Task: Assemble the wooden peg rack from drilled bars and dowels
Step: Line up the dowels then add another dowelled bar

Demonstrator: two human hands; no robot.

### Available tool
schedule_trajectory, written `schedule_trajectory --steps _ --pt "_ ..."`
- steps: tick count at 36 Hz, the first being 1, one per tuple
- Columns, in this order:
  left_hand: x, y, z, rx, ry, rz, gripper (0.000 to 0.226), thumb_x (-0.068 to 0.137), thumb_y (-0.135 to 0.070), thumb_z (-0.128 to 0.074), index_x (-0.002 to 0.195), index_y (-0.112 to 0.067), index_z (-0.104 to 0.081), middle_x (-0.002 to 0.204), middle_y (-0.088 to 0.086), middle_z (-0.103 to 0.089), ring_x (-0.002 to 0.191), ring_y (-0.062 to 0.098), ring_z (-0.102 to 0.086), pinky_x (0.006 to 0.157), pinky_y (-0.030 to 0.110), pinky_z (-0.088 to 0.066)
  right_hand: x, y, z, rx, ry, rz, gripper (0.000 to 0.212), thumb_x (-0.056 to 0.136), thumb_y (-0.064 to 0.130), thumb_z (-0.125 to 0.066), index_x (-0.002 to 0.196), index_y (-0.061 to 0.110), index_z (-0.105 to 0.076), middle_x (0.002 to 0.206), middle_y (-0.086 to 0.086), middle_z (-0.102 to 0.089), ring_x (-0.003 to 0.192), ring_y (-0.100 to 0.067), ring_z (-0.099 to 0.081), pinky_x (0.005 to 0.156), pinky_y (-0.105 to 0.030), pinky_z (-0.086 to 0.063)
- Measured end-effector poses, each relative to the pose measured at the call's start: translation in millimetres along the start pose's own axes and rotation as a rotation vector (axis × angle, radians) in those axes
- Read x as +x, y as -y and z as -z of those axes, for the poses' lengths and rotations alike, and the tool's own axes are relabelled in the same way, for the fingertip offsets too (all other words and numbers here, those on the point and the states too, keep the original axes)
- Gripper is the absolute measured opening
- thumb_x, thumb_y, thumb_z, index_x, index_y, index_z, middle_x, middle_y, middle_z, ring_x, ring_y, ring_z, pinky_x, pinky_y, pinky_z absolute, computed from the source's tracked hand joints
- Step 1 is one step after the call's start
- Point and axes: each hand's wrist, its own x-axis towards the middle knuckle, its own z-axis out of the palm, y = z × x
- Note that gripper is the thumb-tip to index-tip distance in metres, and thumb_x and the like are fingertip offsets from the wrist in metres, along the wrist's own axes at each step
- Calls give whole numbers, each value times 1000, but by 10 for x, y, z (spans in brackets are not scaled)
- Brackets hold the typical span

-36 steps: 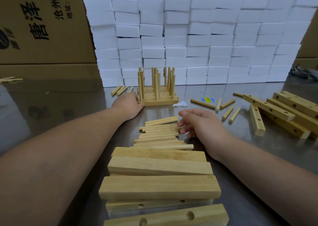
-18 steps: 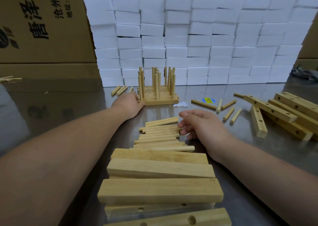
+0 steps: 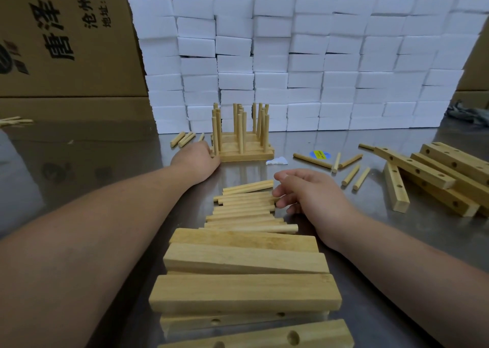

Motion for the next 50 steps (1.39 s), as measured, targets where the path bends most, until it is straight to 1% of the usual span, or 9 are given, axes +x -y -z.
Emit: schedule_trajectory --steps 11,15,20,25,30,41,46,48,50 --pt "-12 -12 -9 56 -32 -67 37 89 -49 -50 108 -17 -56 82 -1 -55 73 16 -49 54 28 -31 -11 -1 0 -13 12 8 12 90 17 -57 82 17 -65 60 4 -64 49 -7 -55 46 -25 -42" --pt "-13 -12 -10 35 -33 -95 42 89 -48 -49 123 -22 -50 97 4 -60 77 16 -46 56 28 -32 -5 -4 1 -17 14 5 11 90 19 -57 83 18 -66 59 6 -65 50 -8 -54 45 -24 -43" --pt "-4 -11 -9 60 0 -109 39 92 -49 -44 116 -23 -59 79 -5 -48 68 12 -44 49 24 -27 -5 -7 3 -16 14 15 12 90 18 -57 82 18 -66 59 6 -65 53 -10 -55 44 -25 -43" --pt "1 -6 -11 66 -6 -110 38 93 -46 -44 117 -21 -60 85 -3 -49 75 15 -45 59 28 -32 -11 1 -2 -15 21 24 13 90 17 -56 81 18 -65 58 6 -64 52 -9 -55 43 -24 -43" --pt "7 -5 -19 45 -7 -97 38 93 -45 -43 117 -20 -61 67 -11 -42 61 7 -42 49 25 -28 -18 10 2 -26 22 30 13 91 16 -55 82 18 -65 60 5 -64 57 -12 -54 43 -23 -44" --pt "5 -20 -4 36 23 -59 40 94 -45 -43 122 -21 -58 65 -12 -40 60 6 -40 49 25 -28 -11 1 2 -24 24 29 15 90 14 -55 80 19 -65 58 6 -64 50 -6 -56 41 -22 -44" --pt "-54 -51 28 -42 -8 20 45 89 -46 -48 123 -17 -49 71 -8 -50 63 9 -46 51 26 -31 -14 9 9 -24 21 28 15 90 14 -55 80 18 -65 57 6 -63 49 -8 -55 41 -21 -44" --pt "-112 -55 63 -143 -18 75 33 87 -40 -48 115 -22 -48 66 -10 -54 64 7 -49 51 25 -31 -22 17 15 -22 18 26 15 90 13 -54 80 17 -65 56 5 -63 48 -8 -54 40 -22 -44" --pt "-181 -58 111 -224 -8 92 18 87 -38 -47 95 -23 -53 67 -7 -57 65 10 -51 53 26 -34 -27 19 20 -33 15 30 15 90 13 -55 80 17 -65 57 5 -63 48 -8 -53 41 -23 -45"
